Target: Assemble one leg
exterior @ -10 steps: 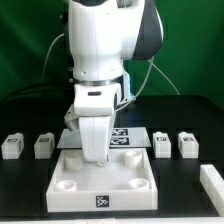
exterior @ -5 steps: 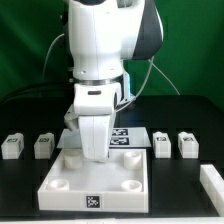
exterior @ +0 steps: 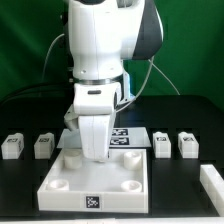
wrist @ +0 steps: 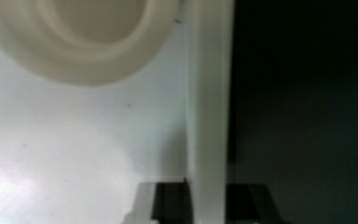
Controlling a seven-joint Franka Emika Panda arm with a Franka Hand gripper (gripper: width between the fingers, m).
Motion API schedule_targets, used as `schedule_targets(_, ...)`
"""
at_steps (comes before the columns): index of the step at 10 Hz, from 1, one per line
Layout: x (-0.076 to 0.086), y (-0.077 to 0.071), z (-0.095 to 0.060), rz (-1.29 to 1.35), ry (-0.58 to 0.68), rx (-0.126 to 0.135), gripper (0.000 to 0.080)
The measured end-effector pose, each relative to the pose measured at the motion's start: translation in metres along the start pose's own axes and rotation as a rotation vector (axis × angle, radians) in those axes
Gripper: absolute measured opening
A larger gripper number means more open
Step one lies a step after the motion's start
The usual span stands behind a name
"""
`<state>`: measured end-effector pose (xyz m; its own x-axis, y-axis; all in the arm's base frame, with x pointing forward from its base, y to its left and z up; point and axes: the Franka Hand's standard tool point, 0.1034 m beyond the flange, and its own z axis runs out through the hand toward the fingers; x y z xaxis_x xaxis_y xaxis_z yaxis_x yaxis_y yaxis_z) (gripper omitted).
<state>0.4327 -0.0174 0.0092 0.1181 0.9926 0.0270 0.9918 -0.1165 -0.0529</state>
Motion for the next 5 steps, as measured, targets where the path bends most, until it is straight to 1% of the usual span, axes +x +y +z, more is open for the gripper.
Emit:
schedule_targets(1, 0.000, 0.000, 0.000, 0.000, 0.000, -0.002, 0.0061)
schedule_targets(2, 0.003, 0.005, 0.000, -0.038, 0.004, -0.023, 0.0061)
schedule_targets(3, 0.016, 0.009, 0.000, -0.058, 0.014, -0.035, 0.0061)
schedule_targets(4, 0.035, 0.016, -0.002, -0.057, 0.027, -0.047, 0.0060)
schedule_targets(5, 0.054, 0.028, -0.001, -0.075, 0.044, -0.061, 0.0060)
